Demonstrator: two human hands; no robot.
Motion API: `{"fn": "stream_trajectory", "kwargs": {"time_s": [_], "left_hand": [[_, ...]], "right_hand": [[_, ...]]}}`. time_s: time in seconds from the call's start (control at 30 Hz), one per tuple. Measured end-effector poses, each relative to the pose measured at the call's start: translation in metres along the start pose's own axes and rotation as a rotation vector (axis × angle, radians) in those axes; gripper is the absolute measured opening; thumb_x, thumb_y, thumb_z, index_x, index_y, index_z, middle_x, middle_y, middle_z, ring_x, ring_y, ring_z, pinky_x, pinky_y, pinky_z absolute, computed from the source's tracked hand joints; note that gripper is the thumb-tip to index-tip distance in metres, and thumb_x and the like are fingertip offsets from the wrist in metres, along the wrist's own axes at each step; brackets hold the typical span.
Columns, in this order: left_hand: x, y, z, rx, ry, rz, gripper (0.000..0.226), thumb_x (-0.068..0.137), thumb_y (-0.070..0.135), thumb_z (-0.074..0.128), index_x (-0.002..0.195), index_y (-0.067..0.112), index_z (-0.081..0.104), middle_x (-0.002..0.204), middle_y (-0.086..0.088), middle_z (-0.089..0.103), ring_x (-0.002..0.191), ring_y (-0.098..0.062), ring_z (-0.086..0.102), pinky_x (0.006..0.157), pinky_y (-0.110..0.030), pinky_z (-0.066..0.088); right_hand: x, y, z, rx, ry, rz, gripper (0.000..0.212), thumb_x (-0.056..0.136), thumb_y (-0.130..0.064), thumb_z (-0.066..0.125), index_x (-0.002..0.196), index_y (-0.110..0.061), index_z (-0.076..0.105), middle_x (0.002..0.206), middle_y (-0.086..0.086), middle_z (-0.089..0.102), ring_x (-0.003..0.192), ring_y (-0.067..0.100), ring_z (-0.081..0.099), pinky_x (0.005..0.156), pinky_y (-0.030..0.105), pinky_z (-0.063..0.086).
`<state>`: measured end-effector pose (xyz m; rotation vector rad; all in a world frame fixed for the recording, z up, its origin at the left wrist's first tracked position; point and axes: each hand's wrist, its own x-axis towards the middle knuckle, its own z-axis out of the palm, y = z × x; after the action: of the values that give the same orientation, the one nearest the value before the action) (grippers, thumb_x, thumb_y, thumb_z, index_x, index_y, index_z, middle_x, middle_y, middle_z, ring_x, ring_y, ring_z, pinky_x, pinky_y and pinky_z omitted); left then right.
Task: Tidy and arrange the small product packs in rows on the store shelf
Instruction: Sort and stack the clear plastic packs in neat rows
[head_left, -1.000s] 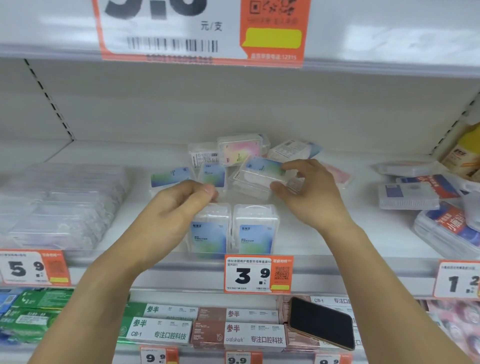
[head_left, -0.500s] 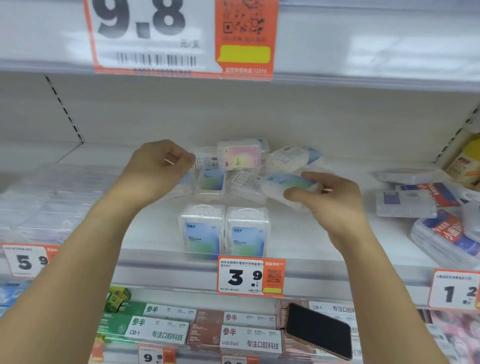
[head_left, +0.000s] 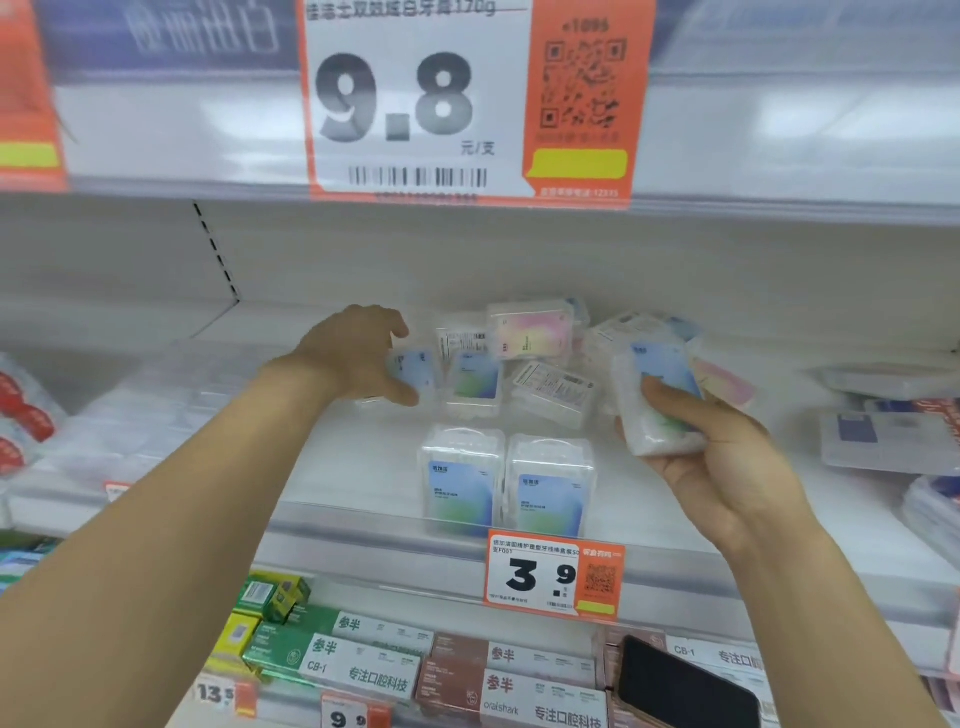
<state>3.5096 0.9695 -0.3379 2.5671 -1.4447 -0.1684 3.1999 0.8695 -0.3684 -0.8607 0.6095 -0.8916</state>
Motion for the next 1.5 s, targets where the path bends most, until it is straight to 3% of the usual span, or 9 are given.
{"fn": "stream_trajectory", "kwargs": {"time_s": [0.27,0.37,0.47,0.63,0.73,0.87,1.1,1.37,1.5], "left_hand": [[-0.036,0.02,0.004,-0.43,0.359,0.02,0.037,0.066,0.04,0.084,0.09,0.029,0.059,0.092,0.008,0.054,0.075,-0.012,0.057,0.061,-0.022,0.042],[-0.049,0.027,0.007,-0.656,0.328,-0.022,0.035,0.073,0.037,0.081,0.091,0.02,0.056,0.091,0.007,0.063,0.078,-0.013,0.062,0.059,-0.022,0.045],[-0.056,0.033,0.011,-0.884,0.234,0.045,0.038,0.081,0.038,0.074,0.11,0.025,0.053,0.104,0.007,0.068,0.093,-0.014,0.066,0.076,-0.032,0.055],[-0.06,0.032,0.021,-0.944,0.047,0.138,0.035,0.083,0.024,0.073,0.112,0.032,0.057,0.109,0.003,0.068,0.098,-0.026,0.066,0.084,-0.044,0.056],[-0.063,0.034,0.025,-1.008,-0.075,0.13,0.03,0.078,0.028,0.061,0.101,0.01,0.062,0.097,-0.013,0.069,0.085,-0.023,0.066,0.085,-0.041,0.051],[-0.068,0.042,0.022,-1.027,-0.168,0.105,0.053,0.069,0.048,0.058,0.095,0.003,0.065,0.088,-0.008,0.068,0.082,-0.018,0.061,0.077,-0.03,0.044],[-0.07,0.047,0.025,-0.954,-0.16,0.076,0.017,0.092,0.024,0.057,0.098,0.014,0.069,0.098,-0.004,0.07,0.083,-0.009,0.057,0.069,-0.011,0.044],[-0.068,0.044,0.021,-1.047,-0.198,0.076,0.042,0.075,0.028,0.046,0.103,0.008,0.07,0.107,-0.017,0.069,0.089,-0.022,0.061,0.08,-0.033,0.045],[-0.071,0.043,0.021,-1.022,-0.211,0.098,0.045,0.076,0.03,0.048,0.099,-0.005,0.064,0.088,-0.013,0.063,0.082,-0.02,0.055,0.076,-0.033,0.041]], "right_hand": [[-0.002,-0.002,-0.003,-0.205,0.082,-0.13,0.03,0.083,0.001,0.064,0.113,0.0,0.068,0.103,0.01,0.071,0.095,0.023,0.065,0.078,0.031,0.047],[0.0,0.001,0.002,-0.209,0.123,-0.136,0.025,0.086,-0.005,0.067,0.111,-0.003,0.068,0.098,0.006,0.073,0.089,0.019,0.068,0.076,0.031,0.05],[0.005,0.002,0.006,-0.289,0.138,-0.173,0.037,0.081,-0.002,0.074,0.116,-0.013,0.065,0.098,0.0,0.077,0.092,0.019,0.073,0.084,0.036,0.055],[0.012,0.006,0.011,-0.35,0.1,-0.167,0.047,0.082,0.001,0.07,0.126,-0.015,0.06,0.103,-0.002,0.076,0.099,0.019,0.071,0.088,0.039,0.054],[0.01,0.011,0.016,-0.414,0.07,-0.111,0.031,0.081,-0.021,0.075,0.11,-0.018,0.066,0.103,-0.002,0.075,0.098,0.018,0.071,0.082,0.037,0.05],[0.003,0.016,0.021,-0.576,-0.016,-0.003,0.044,0.066,-0.053,0.074,0.098,-0.023,0.069,0.107,-0.003,0.075,0.108,0.023,0.068,0.099,0.05,0.05],[-0.007,0.003,0.019,-0.792,-0.153,-0.017,0.022,0.09,-0.039,0.064,0.094,-0.021,0.075,0.096,-0.006,0.077,0.099,0.017,0.07,0.098,0.045,0.053],[-0.006,0.006,0.026,-0.831,-0.12,-0.024,0.049,0.089,-0.057,0.061,0.094,-0.01,0.073,0.093,0.003,0.078,0.096,0.028,0.071,0.094,0.054,0.054],[-0.005,0.011,0.03,-0.792,-0.18,-0.023,0.043,0.092,-0.047,0.062,0.096,-0.005,0.072,0.091,0.005,0.077,0.089,0.021,0.072,0.078,0.035,0.059]]}}
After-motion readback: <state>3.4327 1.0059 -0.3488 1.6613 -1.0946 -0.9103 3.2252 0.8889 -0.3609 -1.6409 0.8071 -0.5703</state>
